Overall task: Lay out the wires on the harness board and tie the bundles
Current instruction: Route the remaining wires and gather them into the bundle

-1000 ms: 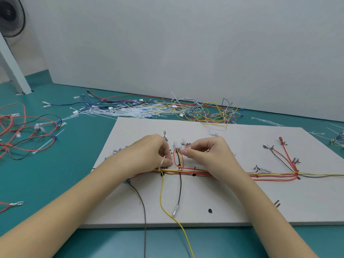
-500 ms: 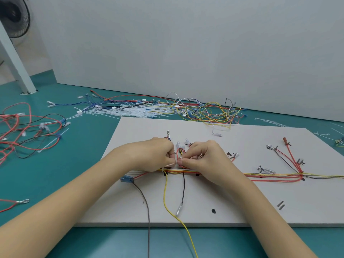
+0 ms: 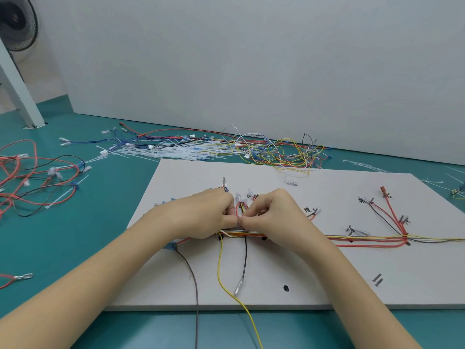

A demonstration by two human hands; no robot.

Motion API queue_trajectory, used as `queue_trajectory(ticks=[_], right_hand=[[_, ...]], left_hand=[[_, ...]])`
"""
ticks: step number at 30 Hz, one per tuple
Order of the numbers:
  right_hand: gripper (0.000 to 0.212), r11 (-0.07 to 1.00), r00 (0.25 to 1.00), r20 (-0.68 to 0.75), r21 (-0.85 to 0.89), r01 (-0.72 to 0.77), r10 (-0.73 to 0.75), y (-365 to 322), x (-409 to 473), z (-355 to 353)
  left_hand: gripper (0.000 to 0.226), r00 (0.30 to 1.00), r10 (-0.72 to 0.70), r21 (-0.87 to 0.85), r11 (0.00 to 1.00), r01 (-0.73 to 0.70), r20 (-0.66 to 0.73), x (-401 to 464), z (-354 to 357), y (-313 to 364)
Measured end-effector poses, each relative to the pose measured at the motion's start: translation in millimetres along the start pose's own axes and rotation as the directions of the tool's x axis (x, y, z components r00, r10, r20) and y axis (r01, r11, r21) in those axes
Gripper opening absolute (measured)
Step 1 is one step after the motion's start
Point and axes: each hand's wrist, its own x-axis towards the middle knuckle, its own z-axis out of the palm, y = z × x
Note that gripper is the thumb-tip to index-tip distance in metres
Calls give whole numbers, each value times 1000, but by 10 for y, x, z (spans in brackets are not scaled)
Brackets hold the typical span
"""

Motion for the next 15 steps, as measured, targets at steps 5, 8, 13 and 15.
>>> queue_trajectory(ticks=[5, 8, 13, 15], right_hand=[[19, 998, 999, 20, 44, -47, 46, -5, -1, -12], [18, 999, 999, 8, 21, -42, 42, -8, -8, 22], [22, 999, 1000, -19, -31, -21, 21, 19, -16, 64], [26, 1000, 1000, -2, -21, -15, 14, 32, -25, 31]], left_hand=[[19, 1000, -15, -31, 999, 15, 8, -32, -21, 8], [19, 1000, -26, -31, 999, 26, -13, -43, -21, 9], [17, 999, -27, -57, 998, 25, -40, -48, 5, -14], [17, 998, -23, -73, 997, 19, -55, -53, 24, -27]])
